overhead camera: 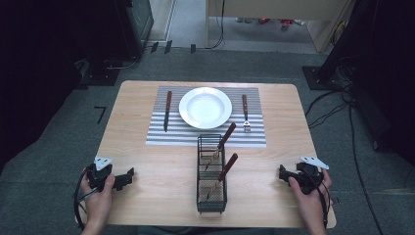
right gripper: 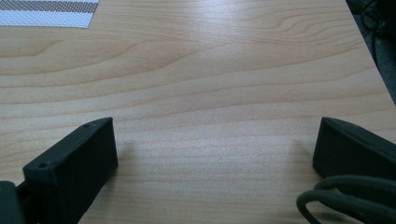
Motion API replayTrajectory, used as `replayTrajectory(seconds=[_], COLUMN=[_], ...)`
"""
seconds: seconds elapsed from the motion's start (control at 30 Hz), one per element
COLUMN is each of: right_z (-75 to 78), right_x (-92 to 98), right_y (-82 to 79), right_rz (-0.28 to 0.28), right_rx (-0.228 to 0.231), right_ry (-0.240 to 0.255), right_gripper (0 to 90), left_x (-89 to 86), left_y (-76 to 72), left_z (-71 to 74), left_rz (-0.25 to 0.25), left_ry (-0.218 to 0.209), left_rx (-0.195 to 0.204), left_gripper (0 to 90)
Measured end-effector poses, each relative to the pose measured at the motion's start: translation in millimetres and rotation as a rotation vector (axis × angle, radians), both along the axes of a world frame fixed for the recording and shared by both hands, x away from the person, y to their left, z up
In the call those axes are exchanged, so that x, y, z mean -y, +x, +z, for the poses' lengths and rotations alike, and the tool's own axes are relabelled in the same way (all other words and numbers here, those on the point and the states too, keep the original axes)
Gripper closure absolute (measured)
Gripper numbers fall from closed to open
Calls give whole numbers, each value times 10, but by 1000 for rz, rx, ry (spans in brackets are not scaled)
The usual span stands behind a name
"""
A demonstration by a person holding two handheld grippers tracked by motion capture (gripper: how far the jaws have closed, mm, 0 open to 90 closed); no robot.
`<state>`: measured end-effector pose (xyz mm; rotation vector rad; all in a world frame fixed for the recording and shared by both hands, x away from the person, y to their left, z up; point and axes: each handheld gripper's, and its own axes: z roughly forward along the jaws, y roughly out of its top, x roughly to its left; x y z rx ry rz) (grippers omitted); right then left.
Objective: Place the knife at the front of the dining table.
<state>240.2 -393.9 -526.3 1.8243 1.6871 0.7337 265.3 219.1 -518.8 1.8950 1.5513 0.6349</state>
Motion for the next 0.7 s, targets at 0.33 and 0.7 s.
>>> replayTrajectory(seconds=[0.33,0.7], right_z=[0,0], right_x=[0,0], right_y=[0,0], right_rz=[0,0], right_rx=[0,0], right_ry=[0,0], right_gripper=[0,0], left_x=[32,67], left_y=[51,75], left_z=[-3,-5], left_rz=[-10,25], left_ry=[14,12], left_rx=[-2,0], left_gripper=[0,0])
